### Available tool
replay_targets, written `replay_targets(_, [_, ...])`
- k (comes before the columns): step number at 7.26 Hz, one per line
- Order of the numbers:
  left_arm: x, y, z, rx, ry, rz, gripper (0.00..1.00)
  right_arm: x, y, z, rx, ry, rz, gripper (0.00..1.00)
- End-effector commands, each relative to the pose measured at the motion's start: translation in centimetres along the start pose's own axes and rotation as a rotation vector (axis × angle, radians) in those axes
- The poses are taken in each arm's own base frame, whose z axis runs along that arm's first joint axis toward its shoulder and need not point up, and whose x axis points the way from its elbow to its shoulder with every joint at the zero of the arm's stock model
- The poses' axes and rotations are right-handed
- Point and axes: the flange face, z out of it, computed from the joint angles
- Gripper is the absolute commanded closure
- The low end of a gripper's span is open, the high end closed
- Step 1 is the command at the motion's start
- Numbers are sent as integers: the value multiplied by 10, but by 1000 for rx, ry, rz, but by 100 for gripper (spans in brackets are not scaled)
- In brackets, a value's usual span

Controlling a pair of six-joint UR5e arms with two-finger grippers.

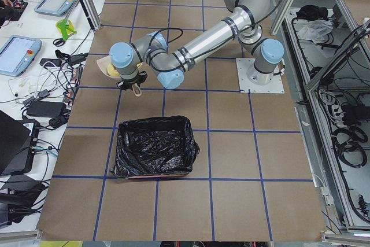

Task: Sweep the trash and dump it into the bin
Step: 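Lift the loaded dustpan toward the bin with the left while the right returns the brush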

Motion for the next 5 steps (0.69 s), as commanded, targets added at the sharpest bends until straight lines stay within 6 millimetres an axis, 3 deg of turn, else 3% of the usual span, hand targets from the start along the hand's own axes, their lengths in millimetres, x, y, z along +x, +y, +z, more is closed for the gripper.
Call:
replay_targets(1, [-17,94,-38,-41,-51,47,96,14,6,23,-19,-1,-10,100])
replay_targets(3, [-19,147,-97,-79,-50,96,96,16,0,48,-53,-12,-32,100])
replay_targets(4, [-20,181,-125,-97,-74,147,96,17,0,49,-55,-11,-32,100])
replay_targets(5, [-20,221,-138,-116,-85,152,97,17,-1,50,-56,-11,-32,100])
